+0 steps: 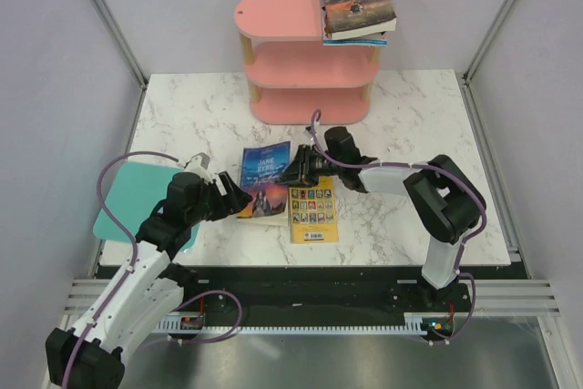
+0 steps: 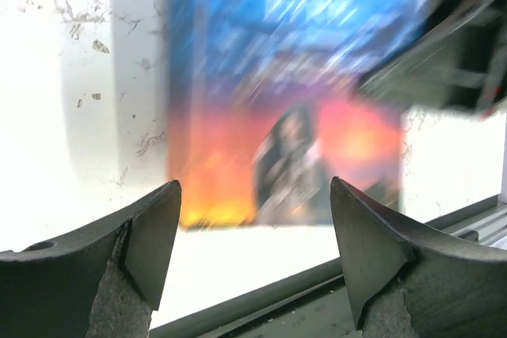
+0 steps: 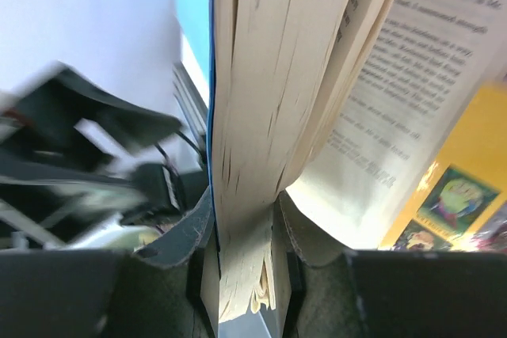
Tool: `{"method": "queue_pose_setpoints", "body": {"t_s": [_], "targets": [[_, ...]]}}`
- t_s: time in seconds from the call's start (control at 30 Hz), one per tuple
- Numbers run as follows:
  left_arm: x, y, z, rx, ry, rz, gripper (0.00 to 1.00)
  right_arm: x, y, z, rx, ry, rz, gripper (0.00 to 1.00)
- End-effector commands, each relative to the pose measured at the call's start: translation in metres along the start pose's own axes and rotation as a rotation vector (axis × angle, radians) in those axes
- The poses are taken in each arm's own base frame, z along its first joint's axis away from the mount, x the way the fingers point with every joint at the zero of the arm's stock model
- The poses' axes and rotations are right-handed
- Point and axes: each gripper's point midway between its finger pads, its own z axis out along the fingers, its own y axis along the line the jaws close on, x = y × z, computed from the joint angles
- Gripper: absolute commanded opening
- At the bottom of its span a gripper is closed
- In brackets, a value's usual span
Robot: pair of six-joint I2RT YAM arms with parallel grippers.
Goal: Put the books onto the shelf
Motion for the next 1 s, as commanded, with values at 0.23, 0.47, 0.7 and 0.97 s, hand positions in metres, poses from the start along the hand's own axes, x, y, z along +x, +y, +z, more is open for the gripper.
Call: {"method": "queue_pose_setpoints", "body": {"t_s": [0.23,0.47,0.7,0.97], "targets": [[-0.031,-0.023,0.008,0.17,-0.218,0.017,0.96,-0.024,0.134,-0.069,-0.449,0.0,-0.326,0.0],[-0.049,-0.037,0.017,0.197,-0.223,0.068,0.97,-0.004,0.134,-0.077,-0.491,0.099,-0.336,0.02],[-0.045,-0.063,0.029,0.34,-0.164,0.03,0.86,0.009,0.168,-0.106,-0.734,0.093,-0.367,0.05],[-0.045,-0.077,0.023,0.423,-0.156,0.062,0.29,0.011,0.171,-0.111,-0.817,0.129,-0.281,0.07]]}}
